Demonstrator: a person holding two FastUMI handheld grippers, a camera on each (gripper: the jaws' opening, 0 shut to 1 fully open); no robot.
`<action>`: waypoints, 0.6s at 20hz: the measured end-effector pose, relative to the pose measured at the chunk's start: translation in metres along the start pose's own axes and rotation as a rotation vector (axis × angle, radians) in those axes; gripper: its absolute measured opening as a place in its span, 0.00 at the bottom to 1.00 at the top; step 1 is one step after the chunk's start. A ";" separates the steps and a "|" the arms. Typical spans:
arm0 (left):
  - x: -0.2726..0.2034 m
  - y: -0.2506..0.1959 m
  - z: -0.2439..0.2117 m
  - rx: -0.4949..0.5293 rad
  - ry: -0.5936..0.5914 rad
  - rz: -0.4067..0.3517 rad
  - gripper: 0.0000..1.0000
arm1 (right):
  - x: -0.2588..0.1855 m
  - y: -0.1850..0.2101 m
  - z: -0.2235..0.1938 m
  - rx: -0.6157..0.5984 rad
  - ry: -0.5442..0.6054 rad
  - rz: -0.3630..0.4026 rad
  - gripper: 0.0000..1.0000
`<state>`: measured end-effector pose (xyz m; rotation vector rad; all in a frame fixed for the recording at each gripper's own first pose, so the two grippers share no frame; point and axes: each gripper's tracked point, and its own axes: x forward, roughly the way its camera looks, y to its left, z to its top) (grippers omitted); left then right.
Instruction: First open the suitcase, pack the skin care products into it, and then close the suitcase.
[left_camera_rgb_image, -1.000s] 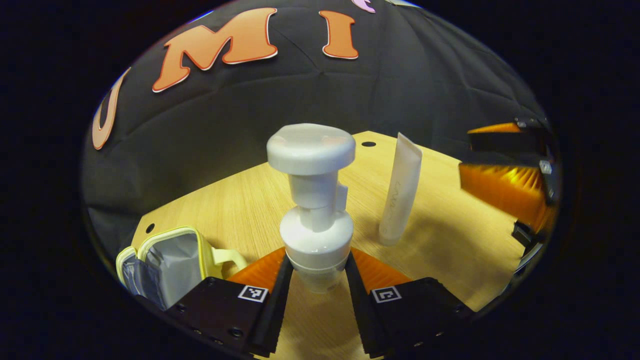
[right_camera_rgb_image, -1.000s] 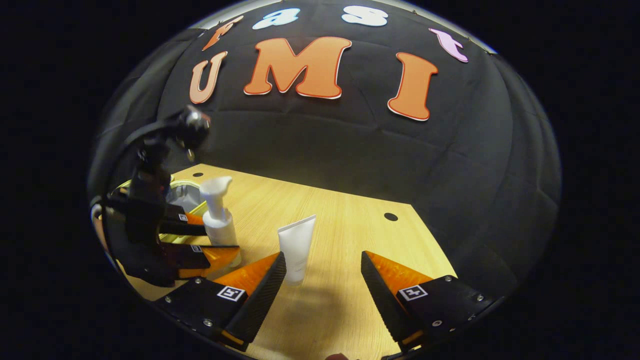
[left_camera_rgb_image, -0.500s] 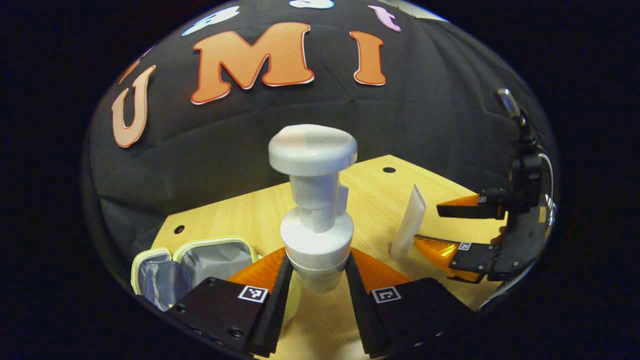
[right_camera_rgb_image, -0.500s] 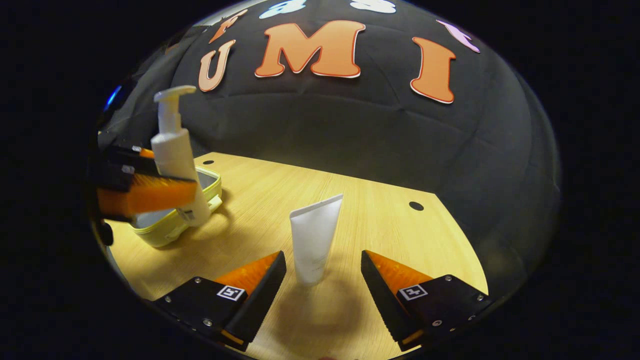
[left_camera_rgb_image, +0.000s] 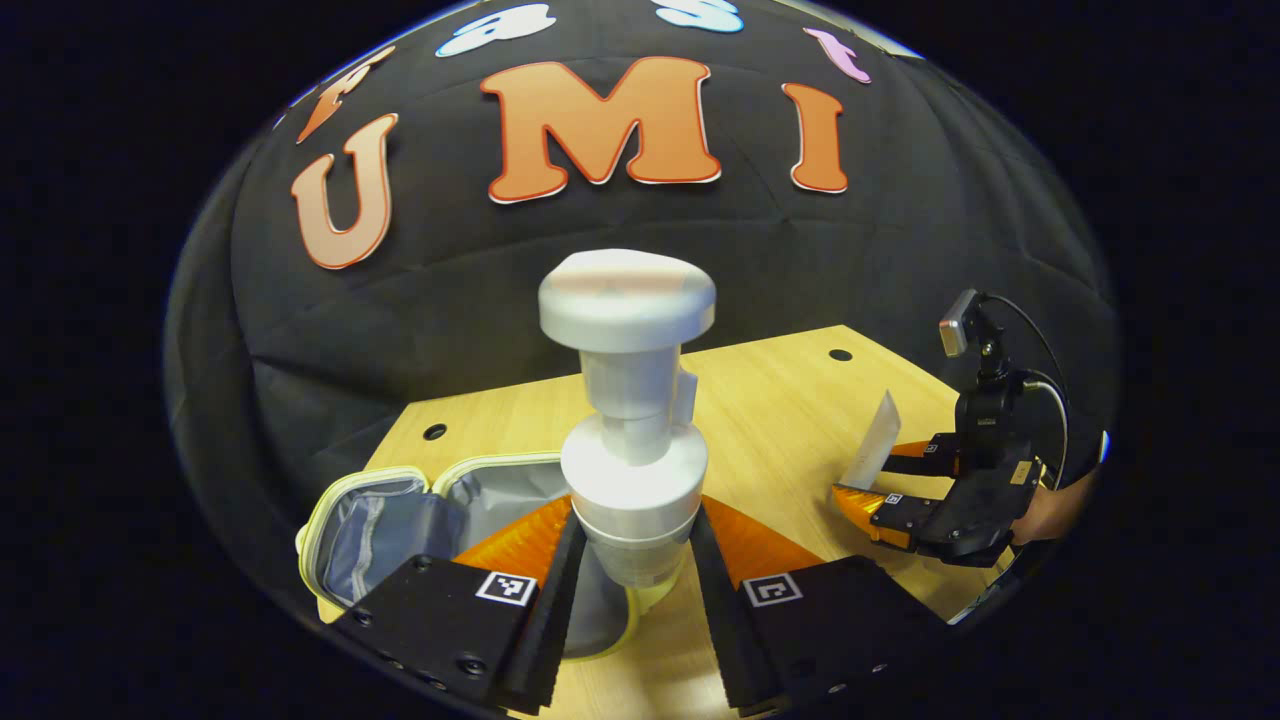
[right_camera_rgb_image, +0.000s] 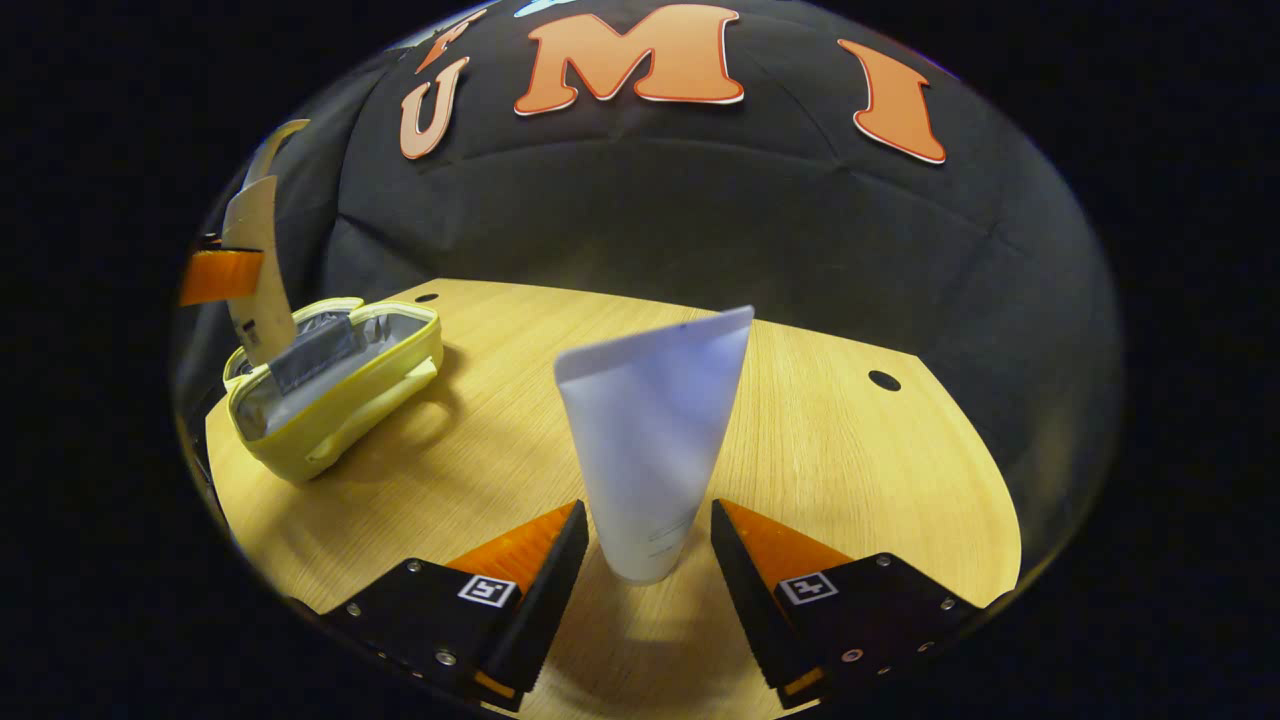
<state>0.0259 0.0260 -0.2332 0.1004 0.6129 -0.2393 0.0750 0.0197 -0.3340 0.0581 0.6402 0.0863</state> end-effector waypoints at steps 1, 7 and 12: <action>-0.001 0.006 -0.001 -0.005 0.006 0.009 0.60 | 0.002 0.000 -0.005 0.006 0.013 0.001 0.74; -0.006 0.036 -0.002 -0.032 0.010 0.037 0.61 | -0.004 0.006 -0.004 0.039 0.037 -0.006 0.53; -0.003 0.064 -0.012 -0.052 0.023 0.029 0.60 | -0.021 0.019 0.029 0.065 0.004 0.002 0.52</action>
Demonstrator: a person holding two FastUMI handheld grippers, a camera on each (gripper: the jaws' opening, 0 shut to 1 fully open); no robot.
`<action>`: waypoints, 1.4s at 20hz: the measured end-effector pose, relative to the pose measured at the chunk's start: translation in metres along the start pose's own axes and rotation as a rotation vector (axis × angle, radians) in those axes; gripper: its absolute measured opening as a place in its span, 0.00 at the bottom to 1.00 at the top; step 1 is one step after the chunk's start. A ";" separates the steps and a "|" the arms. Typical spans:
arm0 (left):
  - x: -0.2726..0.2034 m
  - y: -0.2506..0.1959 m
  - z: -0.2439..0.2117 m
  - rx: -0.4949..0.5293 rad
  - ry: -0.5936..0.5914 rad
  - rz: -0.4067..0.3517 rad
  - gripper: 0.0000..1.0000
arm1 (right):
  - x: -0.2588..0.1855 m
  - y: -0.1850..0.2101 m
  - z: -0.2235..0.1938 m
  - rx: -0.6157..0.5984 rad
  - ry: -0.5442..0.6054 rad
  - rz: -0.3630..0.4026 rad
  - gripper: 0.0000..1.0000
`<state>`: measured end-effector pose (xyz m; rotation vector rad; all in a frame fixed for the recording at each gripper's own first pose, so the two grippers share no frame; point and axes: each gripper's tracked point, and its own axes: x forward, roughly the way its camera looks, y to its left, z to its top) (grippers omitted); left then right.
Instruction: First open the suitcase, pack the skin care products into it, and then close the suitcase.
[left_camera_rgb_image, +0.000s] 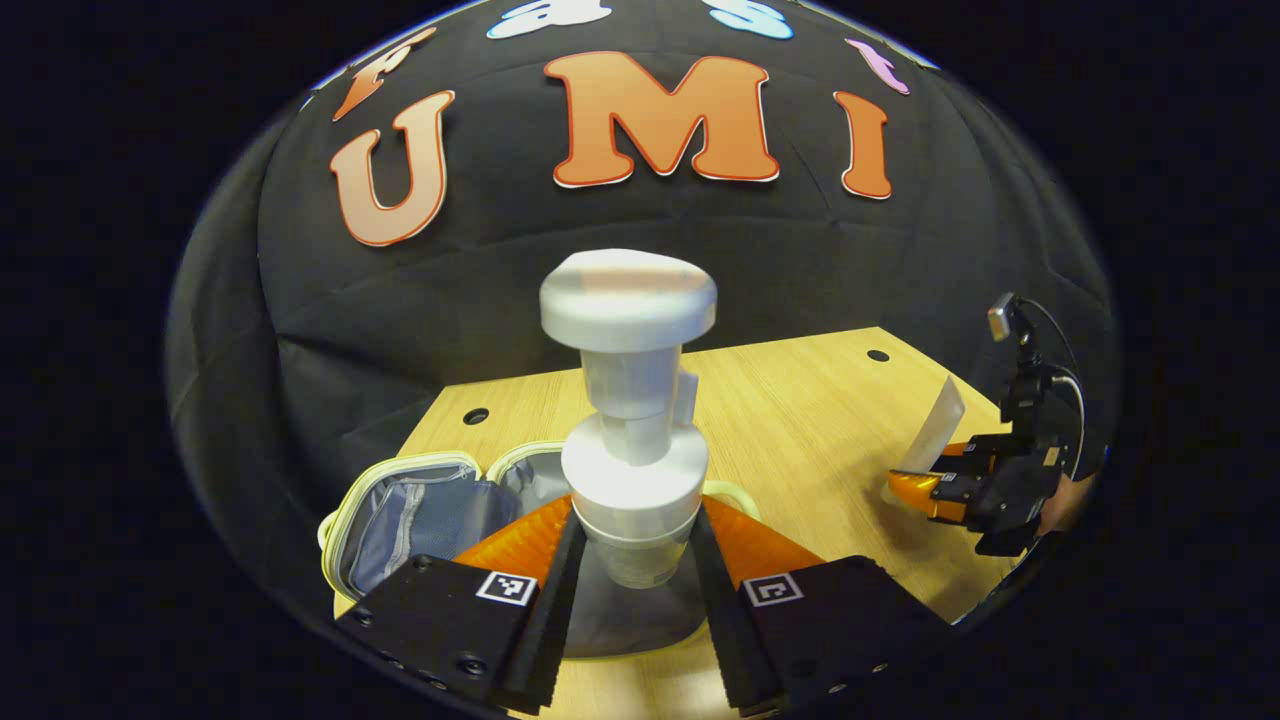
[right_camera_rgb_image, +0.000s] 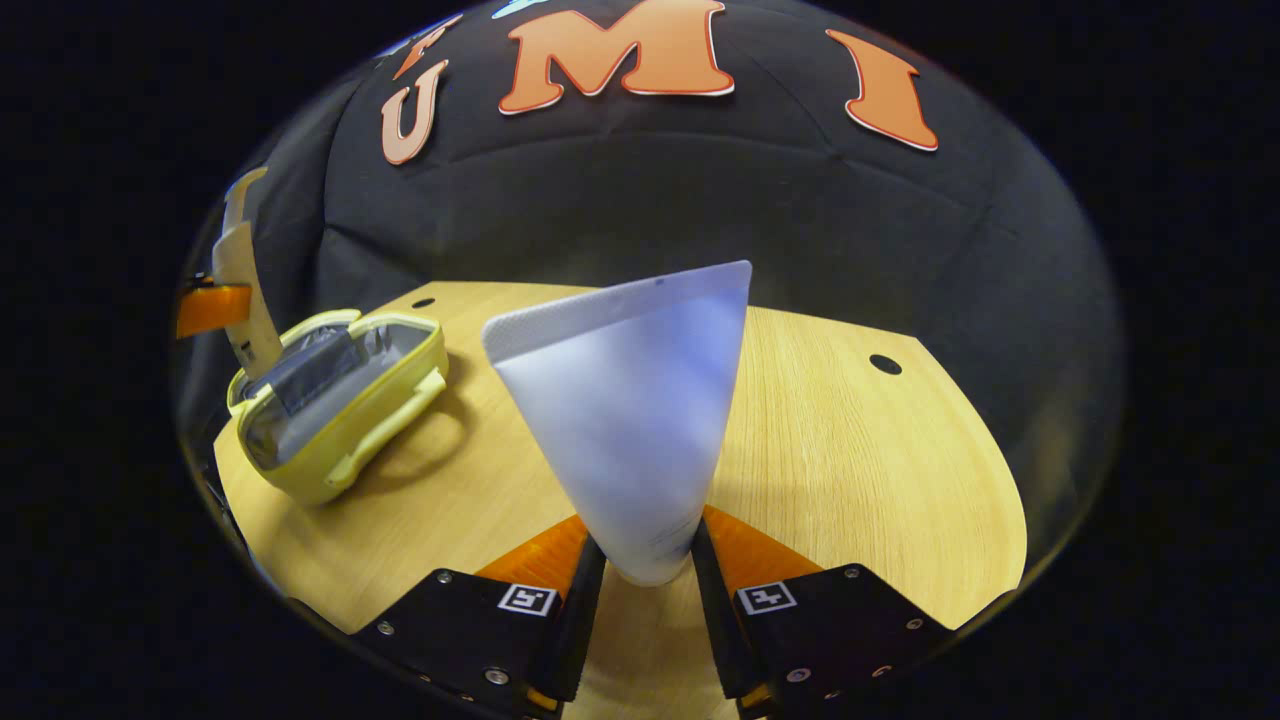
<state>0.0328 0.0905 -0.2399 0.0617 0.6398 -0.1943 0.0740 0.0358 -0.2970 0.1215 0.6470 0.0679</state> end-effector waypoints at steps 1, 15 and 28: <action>0.003 0.009 0.001 -0.008 0.007 -0.002 0.61 | -0.003 0.007 0.008 0.004 -0.011 0.005 0.52; 0.021 0.083 -0.038 -0.030 0.094 -0.118 0.60 | -0.040 0.130 0.086 -0.028 -0.108 0.068 0.51; 0.063 0.090 -0.093 -0.068 0.370 -0.269 0.59 | -0.050 0.231 0.091 0.044 -0.071 0.072 0.51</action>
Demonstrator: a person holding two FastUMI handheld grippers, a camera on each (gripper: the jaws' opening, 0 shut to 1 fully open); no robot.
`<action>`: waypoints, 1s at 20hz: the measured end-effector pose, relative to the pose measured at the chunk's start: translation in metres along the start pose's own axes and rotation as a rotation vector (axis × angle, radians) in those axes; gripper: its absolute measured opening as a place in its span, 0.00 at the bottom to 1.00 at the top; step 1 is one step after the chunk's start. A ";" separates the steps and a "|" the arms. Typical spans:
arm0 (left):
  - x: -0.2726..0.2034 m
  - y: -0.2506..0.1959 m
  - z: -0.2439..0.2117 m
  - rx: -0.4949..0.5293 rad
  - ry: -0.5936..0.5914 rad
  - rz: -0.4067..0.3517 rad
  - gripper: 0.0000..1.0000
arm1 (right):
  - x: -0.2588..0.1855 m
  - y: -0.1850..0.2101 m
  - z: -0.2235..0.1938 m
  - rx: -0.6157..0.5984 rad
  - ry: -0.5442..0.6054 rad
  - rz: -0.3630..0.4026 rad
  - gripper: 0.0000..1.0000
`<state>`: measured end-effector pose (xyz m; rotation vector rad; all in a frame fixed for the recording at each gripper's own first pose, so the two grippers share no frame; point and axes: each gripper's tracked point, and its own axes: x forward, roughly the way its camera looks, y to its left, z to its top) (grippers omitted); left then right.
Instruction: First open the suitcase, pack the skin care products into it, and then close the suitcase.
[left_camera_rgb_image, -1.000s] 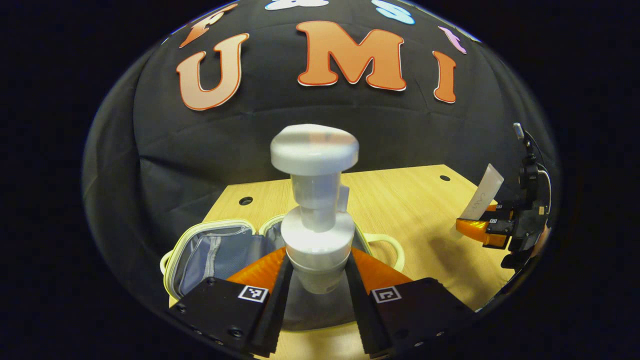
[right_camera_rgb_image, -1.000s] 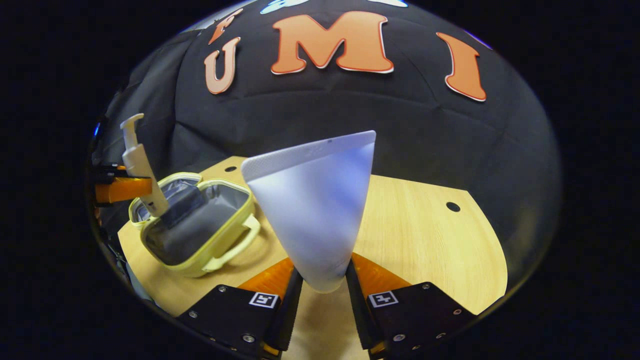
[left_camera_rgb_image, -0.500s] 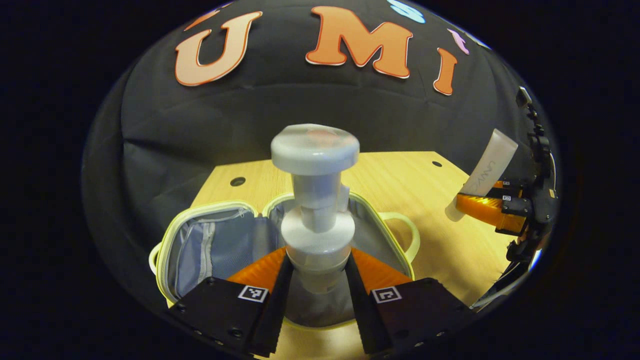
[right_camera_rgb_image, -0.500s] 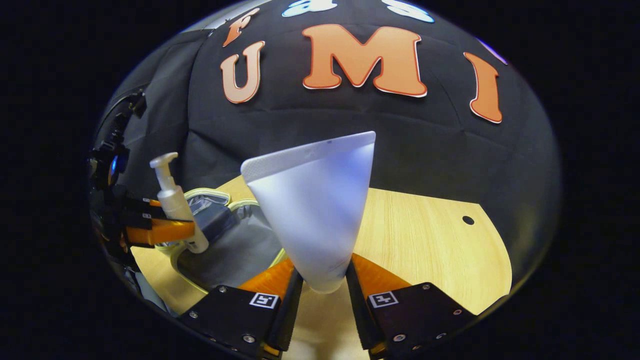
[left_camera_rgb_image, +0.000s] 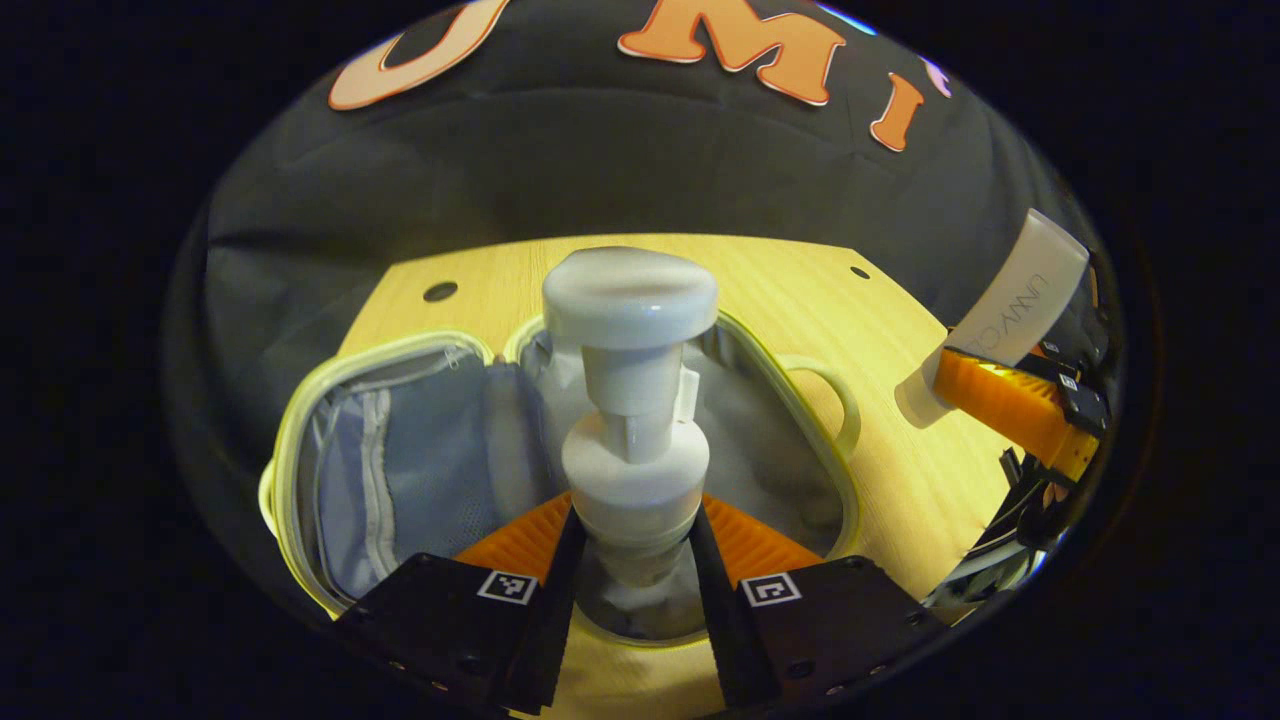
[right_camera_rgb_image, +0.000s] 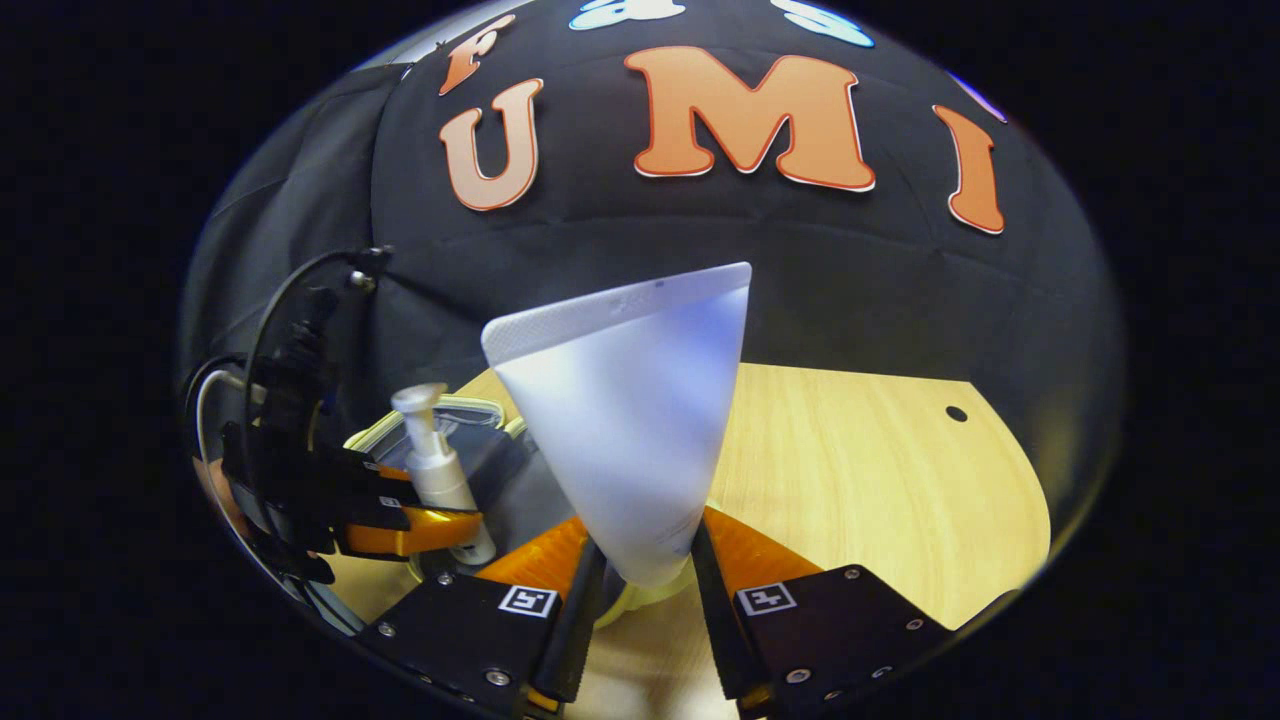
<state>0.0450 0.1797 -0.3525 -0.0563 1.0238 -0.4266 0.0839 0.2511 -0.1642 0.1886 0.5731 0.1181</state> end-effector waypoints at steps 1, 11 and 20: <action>0.003 0.002 -0.004 -0.010 0.026 0.002 0.59 | 0.001 0.004 0.000 -0.001 0.006 0.015 0.51; 0.024 -0.004 -0.013 -0.024 0.266 0.064 0.60 | 0.025 0.008 -0.007 0.011 0.053 0.140 0.51; 0.053 0.001 -0.021 -0.152 0.373 0.150 0.59 | 0.038 -0.008 -0.007 0.027 0.059 0.179 0.51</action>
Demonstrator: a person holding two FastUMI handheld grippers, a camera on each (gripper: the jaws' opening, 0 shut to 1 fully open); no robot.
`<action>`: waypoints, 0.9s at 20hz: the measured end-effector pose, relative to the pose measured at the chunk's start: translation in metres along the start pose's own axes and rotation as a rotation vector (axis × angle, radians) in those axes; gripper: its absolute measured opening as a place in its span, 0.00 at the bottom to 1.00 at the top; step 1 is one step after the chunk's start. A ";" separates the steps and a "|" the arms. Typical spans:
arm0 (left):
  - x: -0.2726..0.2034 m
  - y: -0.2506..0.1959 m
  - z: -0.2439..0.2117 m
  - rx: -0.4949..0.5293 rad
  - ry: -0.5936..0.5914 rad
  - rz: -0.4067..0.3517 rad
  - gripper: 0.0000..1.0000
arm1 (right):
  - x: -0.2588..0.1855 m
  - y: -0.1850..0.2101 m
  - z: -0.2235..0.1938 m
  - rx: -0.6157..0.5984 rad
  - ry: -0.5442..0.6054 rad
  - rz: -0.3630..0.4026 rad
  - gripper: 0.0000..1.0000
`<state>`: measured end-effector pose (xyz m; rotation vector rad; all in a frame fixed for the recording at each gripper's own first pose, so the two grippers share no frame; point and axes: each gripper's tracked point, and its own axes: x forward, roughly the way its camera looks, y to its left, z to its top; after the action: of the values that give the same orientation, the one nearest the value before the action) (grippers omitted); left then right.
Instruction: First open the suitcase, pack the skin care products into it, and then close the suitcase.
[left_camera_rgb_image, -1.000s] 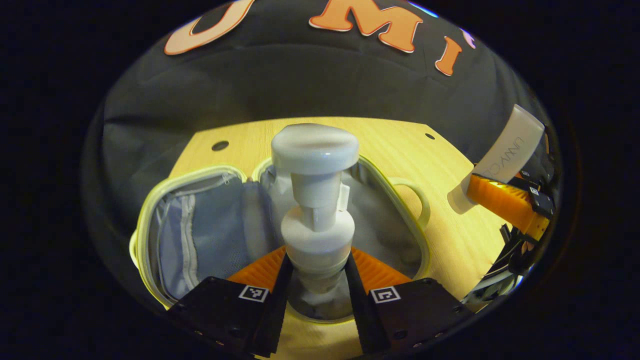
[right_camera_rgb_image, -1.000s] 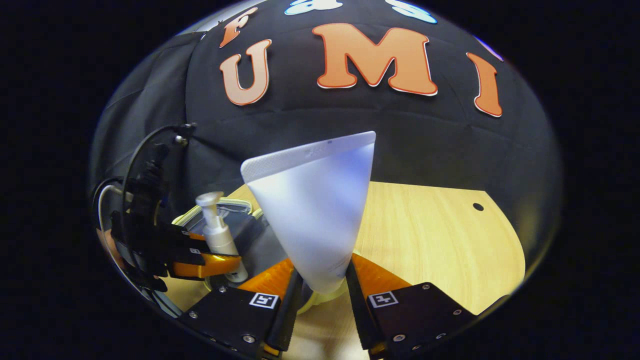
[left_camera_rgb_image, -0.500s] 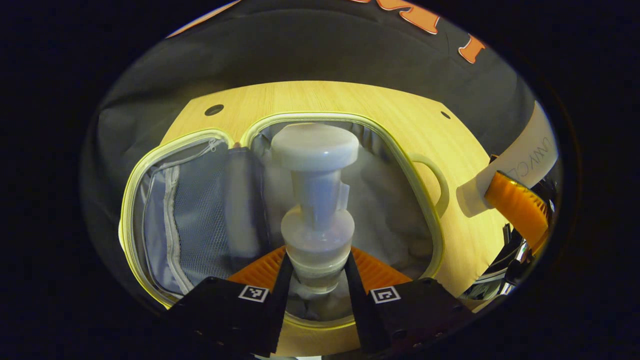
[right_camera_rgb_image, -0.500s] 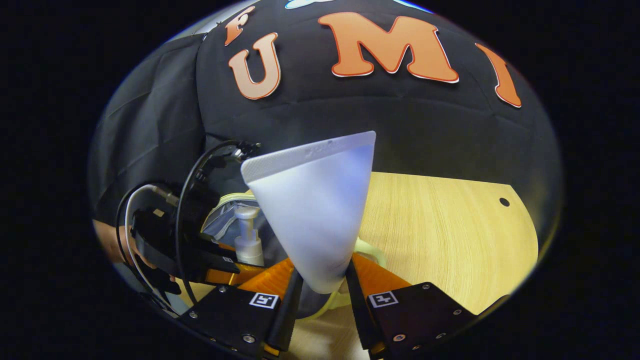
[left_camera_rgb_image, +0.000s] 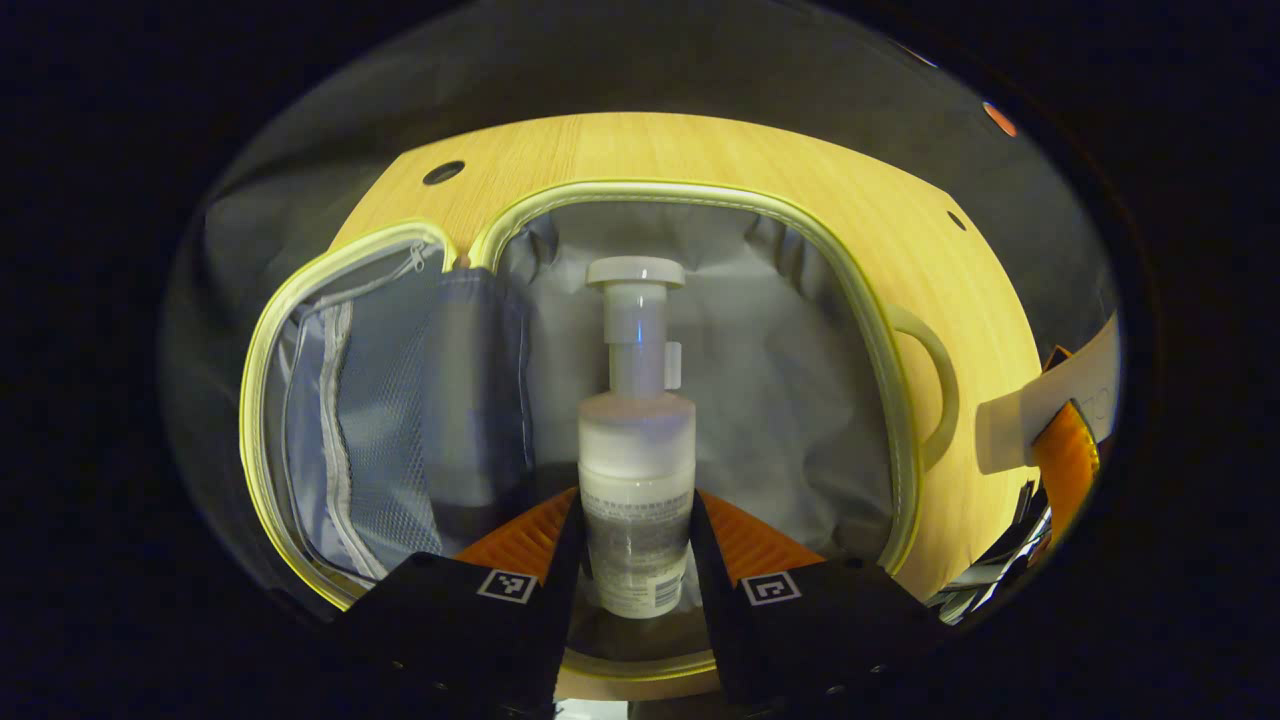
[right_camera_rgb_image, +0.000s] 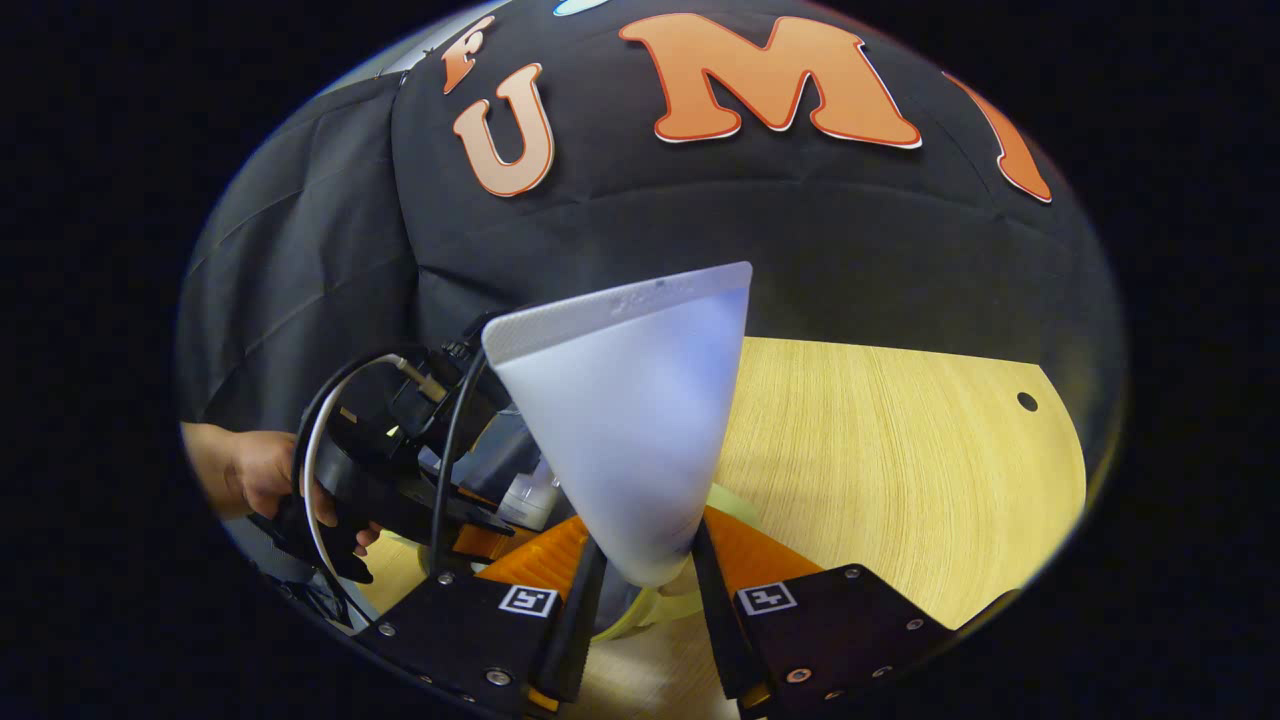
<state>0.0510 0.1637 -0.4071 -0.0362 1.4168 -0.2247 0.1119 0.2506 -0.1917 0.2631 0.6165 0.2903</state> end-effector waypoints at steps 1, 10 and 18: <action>0.004 0.002 0.000 -0.023 0.002 0.005 0.59 | 0.001 -0.001 -0.001 -0.001 0.001 -0.002 0.51; 0.004 -0.003 0.009 -0.069 -0.104 -0.022 0.66 | 0.010 0.017 -0.012 0.007 0.060 0.055 0.51; -0.059 0.030 0.008 -0.013 -0.254 0.042 0.77 | 0.024 0.047 -0.032 0.062 0.152 0.102 0.51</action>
<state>0.0545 0.2022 -0.3527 -0.0441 1.1654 -0.1696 0.1029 0.3075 -0.2143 0.3350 0.7648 0.3923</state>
